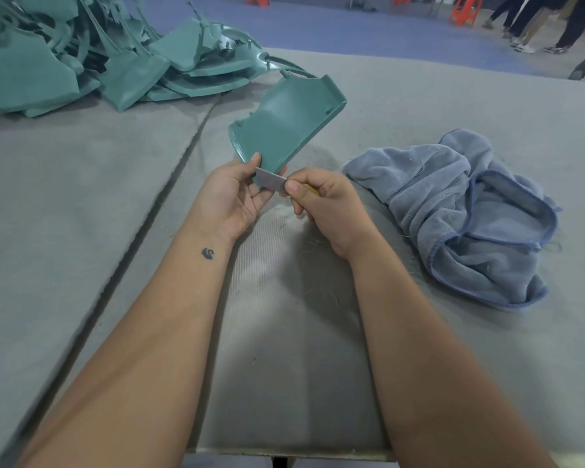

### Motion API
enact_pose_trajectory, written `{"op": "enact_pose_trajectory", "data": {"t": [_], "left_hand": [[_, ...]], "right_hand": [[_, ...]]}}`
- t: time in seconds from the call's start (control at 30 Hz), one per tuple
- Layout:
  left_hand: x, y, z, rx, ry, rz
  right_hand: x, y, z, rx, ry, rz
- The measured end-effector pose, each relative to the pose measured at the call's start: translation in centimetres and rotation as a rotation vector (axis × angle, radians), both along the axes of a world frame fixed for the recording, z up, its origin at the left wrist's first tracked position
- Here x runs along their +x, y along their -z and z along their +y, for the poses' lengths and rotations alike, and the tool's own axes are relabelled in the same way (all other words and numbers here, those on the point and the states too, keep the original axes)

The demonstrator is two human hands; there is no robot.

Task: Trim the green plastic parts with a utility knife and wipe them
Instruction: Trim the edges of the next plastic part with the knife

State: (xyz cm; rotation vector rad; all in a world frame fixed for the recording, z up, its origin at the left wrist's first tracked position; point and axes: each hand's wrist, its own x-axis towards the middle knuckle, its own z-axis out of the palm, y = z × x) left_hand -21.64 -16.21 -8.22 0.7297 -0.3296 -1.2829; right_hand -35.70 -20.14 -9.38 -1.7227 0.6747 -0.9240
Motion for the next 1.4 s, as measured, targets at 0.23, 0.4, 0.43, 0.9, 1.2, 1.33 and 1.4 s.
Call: {"op": "enact_pose_trajectory", "data": {"t": [0.23, 0.4, 0.43, 0.9, 1.2, 1.33, 1.4], "left_hand": [[-0.04, -0.1, 0.0, -0.003, -0.013, -0.002], [-0.19, -0.18, -0.1, -0.003, -0.035, -0.022], [-0.25, -0.21, -0.13, -0.003, -0.036, -0.021], [0.12, 0.05, -0.05, 0.019, -0.041, -0.064], [-0.13, 0.25, -0.48, 0.047, -0.046, -0.174], [-0.36, 0.36, -0.68, 0.041, -0.04, -0.179], [-0.33, 0.45, -0.74, 0.036, -0.038, -0.179]], "right_hand": [[0.2, 0.16, 0.26, -0.064, 0.051, -0.037], [0.16, 0.18, 0.32, -0.096, 0.073, -0.055], [0.13, 0.19, 0.33, -0.101, 0.078, -0.059], [-0.3, -0.19, -0.08, 0.014, 0.215, -0.261], [0.15, 0.04, -0.02, -0.046, 0.12, -0.127], [0.03, 0.17, -0.01, -0.021, 0.16, -0.164], [-0.04, 0.17, -0.04, -0.019, 0.166, -0.173]]}}
